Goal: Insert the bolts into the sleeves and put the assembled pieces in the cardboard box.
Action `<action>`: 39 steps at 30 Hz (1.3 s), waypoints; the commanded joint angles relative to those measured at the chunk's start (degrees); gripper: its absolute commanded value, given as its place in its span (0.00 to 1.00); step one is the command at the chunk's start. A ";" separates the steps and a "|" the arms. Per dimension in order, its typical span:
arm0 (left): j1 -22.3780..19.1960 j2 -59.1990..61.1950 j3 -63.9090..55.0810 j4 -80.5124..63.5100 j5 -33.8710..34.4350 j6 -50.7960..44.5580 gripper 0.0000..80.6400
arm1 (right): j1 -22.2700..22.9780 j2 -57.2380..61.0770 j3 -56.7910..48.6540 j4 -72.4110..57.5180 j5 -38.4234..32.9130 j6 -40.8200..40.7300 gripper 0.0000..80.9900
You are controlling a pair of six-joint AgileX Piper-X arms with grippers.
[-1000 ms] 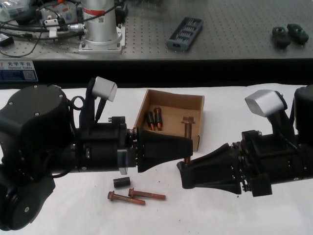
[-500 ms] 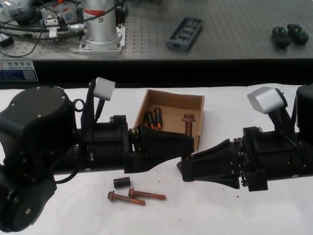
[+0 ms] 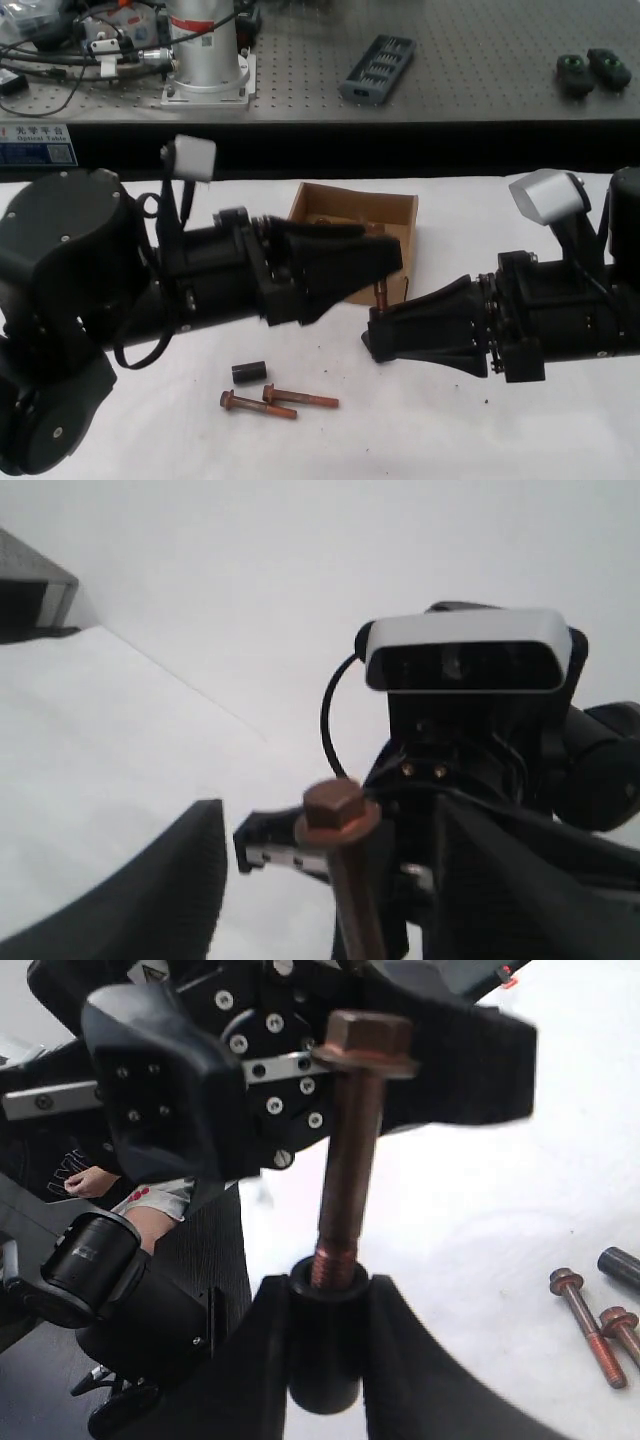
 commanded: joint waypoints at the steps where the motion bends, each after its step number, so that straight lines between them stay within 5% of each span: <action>1: -0.06 -0.05 -0.56 -4.07 -3.12 -1.33 0.55 | -0.57 0.11 -0.75 -1.27 -0.21 0.44 0.04; 16: -0.06 -0.05 -0.56 -4.07 -4.51 -1.83 0.42 | -0.53 0.11 -1.33 -1.33 -0.43 0.43 0.04; 30: -0.06 -0.05 -0.56 -4.07 4.17 -6.01 0.01 | -0.53 0.11 -1.33 -1.33 -0.43 0.43 0.04; 39: -0.06 -0.05 -0.56 -4.07 7.23 -7.84 0.01 | -0.53 0.11 -1.33 -1.33 -0.43 0.43 0.04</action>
